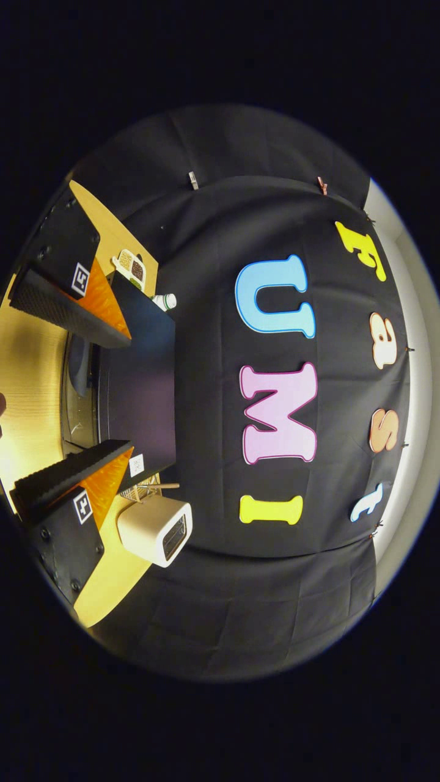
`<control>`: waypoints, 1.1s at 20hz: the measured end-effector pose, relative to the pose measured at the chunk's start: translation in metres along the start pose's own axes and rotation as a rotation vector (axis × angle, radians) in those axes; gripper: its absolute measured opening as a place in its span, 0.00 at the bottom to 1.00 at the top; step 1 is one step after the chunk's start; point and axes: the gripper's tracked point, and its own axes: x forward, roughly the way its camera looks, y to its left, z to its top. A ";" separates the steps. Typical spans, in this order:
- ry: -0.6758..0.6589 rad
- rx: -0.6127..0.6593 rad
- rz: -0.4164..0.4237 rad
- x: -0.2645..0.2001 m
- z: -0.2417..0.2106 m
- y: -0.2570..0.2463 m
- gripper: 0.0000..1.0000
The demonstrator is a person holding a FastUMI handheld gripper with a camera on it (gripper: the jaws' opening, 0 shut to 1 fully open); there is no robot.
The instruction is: Open the toaster oven, put the food inside, and close the toaster oven door.
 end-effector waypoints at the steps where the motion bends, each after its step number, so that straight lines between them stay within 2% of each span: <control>1: 0.008 -0.005 -0.002 0.006 -0.006 0.006 0.98; 7: 0.082 -0.058 -0.005 0.042 -0.054 0.030 0.98; 12: 0.155 -0.022 -0.036 0.058 -0.082 0.030 0.99; 16: 0.188 -0.010 -0.012 0.052 -0.093 0.037 0.97; 22: 0.219 -0.028 -0.018 0.026 -0.105 0.039 0.99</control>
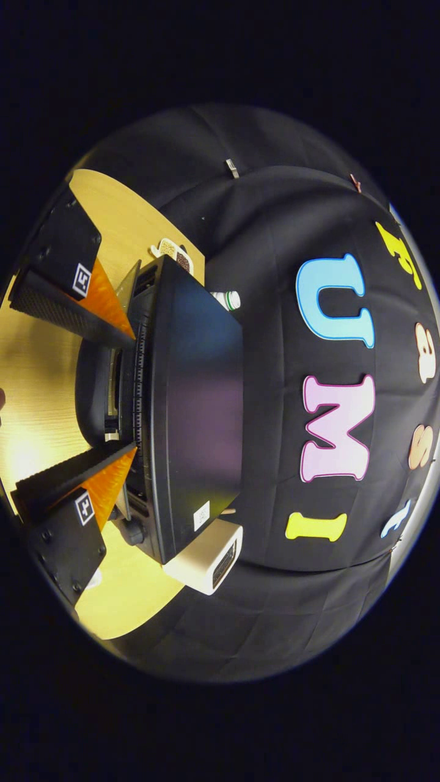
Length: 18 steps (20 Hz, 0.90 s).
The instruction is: Open the toaster oven, put the food inside, and close the toaster oven door.
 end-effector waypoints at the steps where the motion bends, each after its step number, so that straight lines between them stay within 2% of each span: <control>1: 0.005 0.000 0.002 -0.005 -0.005 0.000 0.98; 12: 0.078 -0.077 0.046 -0.046 -0.069 0.003 0.98; 16: 0.210 -0.027 0.066 -0.054 -0.116 0.004 0.98; 18: 0.276 -0.069 0.050 -0.050 -0.144 -0.006 0.98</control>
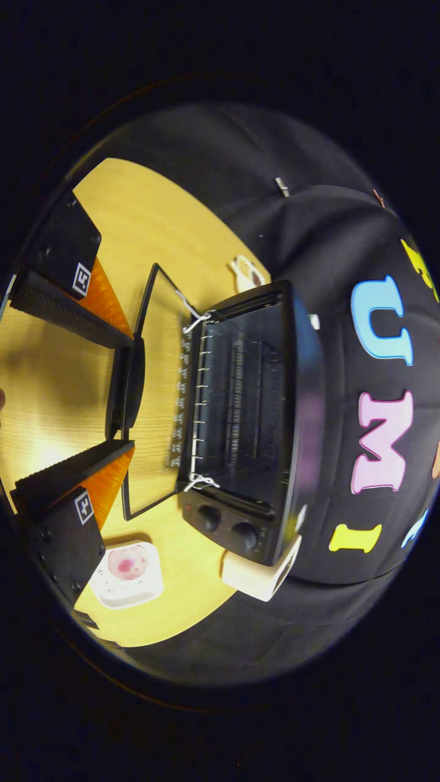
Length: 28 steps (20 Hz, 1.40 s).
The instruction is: Open the toaster oven, put the food inside, and close the toaster oven door.
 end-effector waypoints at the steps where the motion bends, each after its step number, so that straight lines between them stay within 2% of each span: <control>1: 0.015 -0.022 -0.010 0.003 -0.007 -0.007 0.99; 6: -0.018 -0.078 -0.014 -0.013 0.001 -0.035 0.99; 9: -0.057 -0.052 -0.010 -0.029 0.023 -0.061 0.99; 15: -0.124 -0.055 -0.007 -0.047 0.060 -0.137 0.99; 21: -0.061 -0.026 0.008 -0.046 0.055 -0.226 0.99; 28: 0.045 0.086 -0.008 -0.026 0.031 -0.314 0.98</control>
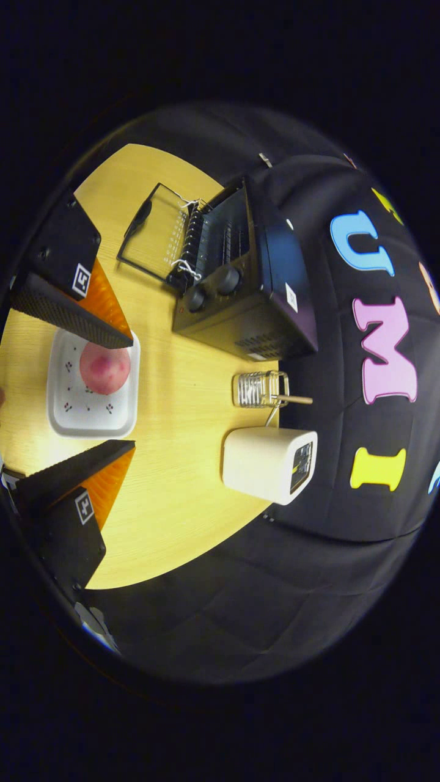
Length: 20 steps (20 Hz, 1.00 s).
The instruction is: Open the toaster oven, put the food inside, and close the toaster oven door.
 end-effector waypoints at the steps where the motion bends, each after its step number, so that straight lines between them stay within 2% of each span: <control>1: 0.016 0.016 0.008 0.003 -0.003 -0.007 0.98; 9: 0.138 0.012 0.099 0.026 -0.036 -0.033 1.00; 14: 0.218 -0.037 0.092 0.038 -0.060 -0.041 1.00; 20: 0.291 -0.029 0.084 0.043 -0.085 -0.054 1.00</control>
